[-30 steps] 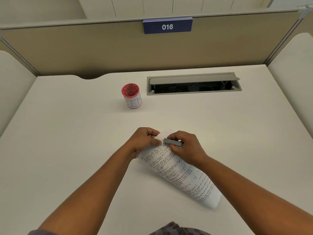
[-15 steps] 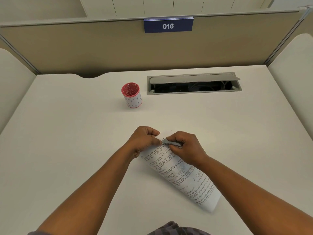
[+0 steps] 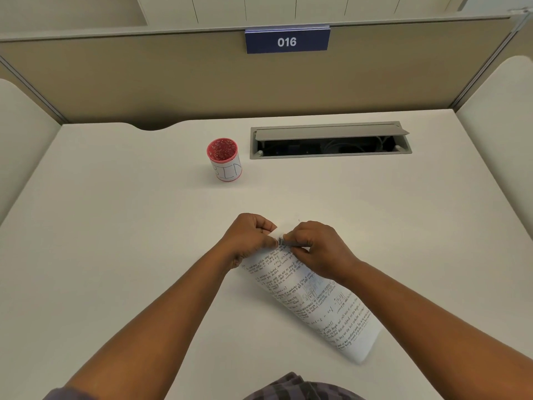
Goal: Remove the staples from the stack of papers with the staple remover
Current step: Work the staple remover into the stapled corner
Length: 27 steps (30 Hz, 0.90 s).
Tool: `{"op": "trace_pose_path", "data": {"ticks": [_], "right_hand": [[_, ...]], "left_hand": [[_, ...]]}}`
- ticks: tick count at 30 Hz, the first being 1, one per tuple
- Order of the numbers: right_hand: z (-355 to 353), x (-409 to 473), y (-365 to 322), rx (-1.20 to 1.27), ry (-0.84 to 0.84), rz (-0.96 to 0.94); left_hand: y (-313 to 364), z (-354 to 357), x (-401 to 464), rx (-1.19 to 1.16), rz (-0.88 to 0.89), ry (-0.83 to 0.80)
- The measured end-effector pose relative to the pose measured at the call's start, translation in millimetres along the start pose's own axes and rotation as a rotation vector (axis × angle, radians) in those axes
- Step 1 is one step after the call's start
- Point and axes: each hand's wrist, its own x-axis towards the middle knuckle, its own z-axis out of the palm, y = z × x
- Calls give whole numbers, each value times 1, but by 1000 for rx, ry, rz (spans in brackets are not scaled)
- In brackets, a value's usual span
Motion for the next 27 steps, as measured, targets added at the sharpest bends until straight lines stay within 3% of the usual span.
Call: {"op": "trace_pose_path", "data": {"ticks": [3, 9, 19, 27], "right_hand": [[3, -1, -1, 40, 14, 35], [8, -5, -2, 336, 55, 333], [8, -9, -3, 370, 82, 283], [11, -11, -6, 451, 54, 390]], "left_hand": [[-1, -1, 0, 2, -3, -13], [2, -5, -1, -34, -18, -47], [4, -11, -3, -55, -22, -93], [3, -12, -4, -31, -13, -64]]}}
